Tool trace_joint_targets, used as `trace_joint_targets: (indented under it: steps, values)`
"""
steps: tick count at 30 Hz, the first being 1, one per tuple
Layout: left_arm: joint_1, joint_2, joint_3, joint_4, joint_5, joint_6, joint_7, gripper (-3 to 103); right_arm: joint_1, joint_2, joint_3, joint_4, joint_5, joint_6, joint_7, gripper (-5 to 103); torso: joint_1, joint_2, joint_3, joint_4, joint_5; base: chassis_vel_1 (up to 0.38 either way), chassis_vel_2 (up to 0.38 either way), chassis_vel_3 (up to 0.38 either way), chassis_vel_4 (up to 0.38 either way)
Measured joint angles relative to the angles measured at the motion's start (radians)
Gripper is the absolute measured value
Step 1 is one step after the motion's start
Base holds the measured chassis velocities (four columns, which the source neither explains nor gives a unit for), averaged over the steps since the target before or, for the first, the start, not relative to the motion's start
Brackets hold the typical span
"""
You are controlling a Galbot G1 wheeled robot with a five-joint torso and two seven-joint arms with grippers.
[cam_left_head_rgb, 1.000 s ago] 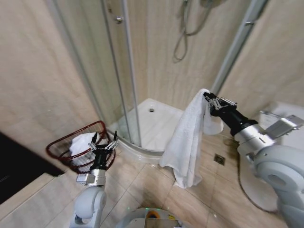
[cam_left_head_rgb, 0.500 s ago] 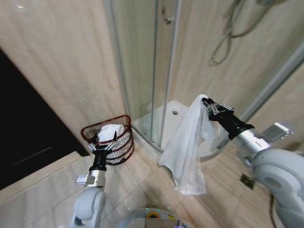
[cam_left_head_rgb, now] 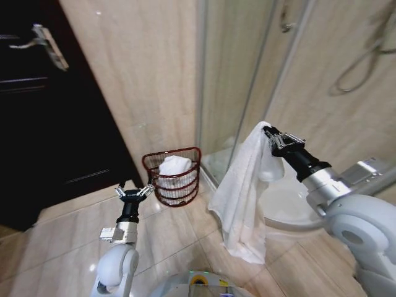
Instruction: Discard the used towel into the hamper.
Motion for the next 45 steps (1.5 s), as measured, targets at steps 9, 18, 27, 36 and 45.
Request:
trace_joint_targets:
  steps: [9, 18, 27, 36, 45]
  values:
    - [0.001, -0.004, -0.005, 0.003, 0.008, -0.013, 0.002, 100, 0.039, -0.001, 0.004, 0.0, 0.004, 0.0, 0.002, 1, 0.0, 0.0, 0.0, 0.0, -0.0002, 0.127, 0.128, 0.129, 0.122]
    - [0.0, -0.014, -0.001, 0.026, 0.02, -0.06, -0.012, 100, 0.026, 0.028, 0.006, 0.0, -0.005, 0.001, 0.0, 1, 0.0, 0.0, 0.0, 0.0002, -0.0004, 0.101, 0.1, 0.099, 0.101]
    - [-0.006, -0.022, 0.001, 0.021, 0.027, -0.031, -0.016, 100, 0.037, 0.032, 0.003, 0.0, -0.005, 0.001, 0.0, 1, 0.0, 0.0, 0.0, -0.0002, -0.0002, 0.0, 0.0, 0.0, 0.0]
    - [-0.007, -0.028, 0.001, 0.021, 0.032, -0.029, -0.016, 100, 0.029, 0.045, 0.001, 0.0, -0.007, 0.002, -0.009, 1, 0.004, 0.02, 0.014, -0.0002, -0.0003, 0.0, 0.0, 0.0, 0.0]
    - [-0.008, -0.028, 0.0, 0.021, 0.034, -0.032, -0.015, 100, 0.025, 0.045, 0.002, 0.0, -0.009, 0.002, -0.013, 1, 0.019, 0.059, 0.039, -0.0001, -0.0003, 0.0, 0.0, 0.0, 0.0]
